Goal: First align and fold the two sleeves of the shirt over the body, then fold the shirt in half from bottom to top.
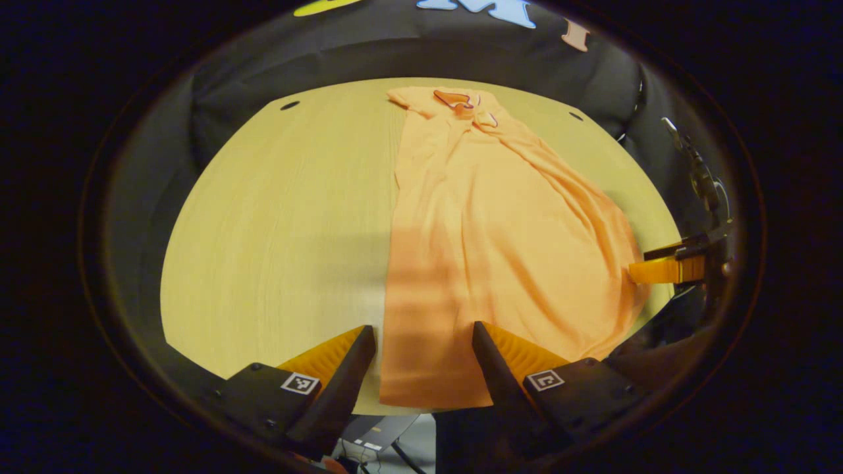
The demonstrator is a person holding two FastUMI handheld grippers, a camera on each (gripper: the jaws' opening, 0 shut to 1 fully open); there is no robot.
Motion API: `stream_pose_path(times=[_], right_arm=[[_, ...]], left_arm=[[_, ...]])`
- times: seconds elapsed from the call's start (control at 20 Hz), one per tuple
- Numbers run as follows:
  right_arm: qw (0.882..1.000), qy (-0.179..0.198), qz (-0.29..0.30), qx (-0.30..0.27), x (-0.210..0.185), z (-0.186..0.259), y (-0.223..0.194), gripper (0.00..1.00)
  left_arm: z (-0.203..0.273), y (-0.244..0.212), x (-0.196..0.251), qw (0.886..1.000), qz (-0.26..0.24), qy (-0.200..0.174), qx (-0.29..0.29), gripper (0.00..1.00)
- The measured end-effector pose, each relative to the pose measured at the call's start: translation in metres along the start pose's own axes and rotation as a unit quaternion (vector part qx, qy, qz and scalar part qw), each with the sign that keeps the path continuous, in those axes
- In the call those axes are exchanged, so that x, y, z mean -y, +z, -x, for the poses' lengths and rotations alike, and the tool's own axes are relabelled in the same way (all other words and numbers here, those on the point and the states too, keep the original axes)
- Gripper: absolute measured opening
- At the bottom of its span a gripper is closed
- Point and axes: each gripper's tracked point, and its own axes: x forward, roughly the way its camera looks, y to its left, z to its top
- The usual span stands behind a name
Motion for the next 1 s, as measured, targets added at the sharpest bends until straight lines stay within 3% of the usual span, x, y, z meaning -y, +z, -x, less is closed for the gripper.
stream_pose_path(times=[0.1, 0.35, 0.5, 0.55, 0.6, 0.65, 0.75, 0.8, 0.9, 1.0], right_arm=[[1.000, -0.007, 0.006, -0.004, 0.000, -0.002, 0.002, 0.98], [0.998, -0.041, 0.035, -0.041, 0.001, -0.008, 0.000, 0.97], [0.996, -0.041, 0.023, -0.077, 0.002, -0.007, 0.001, 0.96], [0.995, -0.042, 0.019, -0.086, 0.002, -0.009, 0.002, 0.96], [0.995, -0.043, 0.012, -0.092, 0.003, -0.010, 0.004, 0.88], [0.994, -0.043, 0.009, -0.096, 0.003, -0.010, 0.004, 0.79], [0.995, -0.042, 0.000, -0.088, 0.003, -0.009, 0.005, 0.48], [0.996, -0.041, -0.007, -0.079, 0.002, -0.009, 0.007, 0.26], [0.997, -0.039, -0.002, -0.067, 0.002, -0.009, 0.006, 0.05], [0.998, -0.041, -0.005, -0.056, 0.002, 0.002, 0.009, 0.02]], left_arm=[[-0.002, -0.004, -0.005, 1.000, -0.006, 0.016, -0.014, 1.00], [-0.008, -0.001, 0.000, 0.999, -0.020, 0.018, -0.023, 1.00], [-0.009, 0.004, 0.004, 0.999, -0.019, 0.018, -0.033, 0.99], [-0.012, 0.006, 0.008, 0.999, -0.026, 0.013, -0.028, 0.85], [-0.013, 0.009, 0.012, 0.999, -0.036, 0.007, -0.022, 0.72], [-0.015, 0.014, 0.016, 0.999, -0.045, 0.007, -0.012, 0.48], [-0.016, 0.014, 0.018, 0.998, -0.057, 0.012, -0.014, 0.15], [-0.015, 0.016, 0.017, 0.998, -0.055, 0.013, -0.018, 0.14], [-0.015, 0.016, 0.017, 0.999, -0.047, 0.012, -0.021, 0.08], [-0.015, 0.017, 0.018, 0.999, -0.040, 0.010, -0.019, 0.07]])
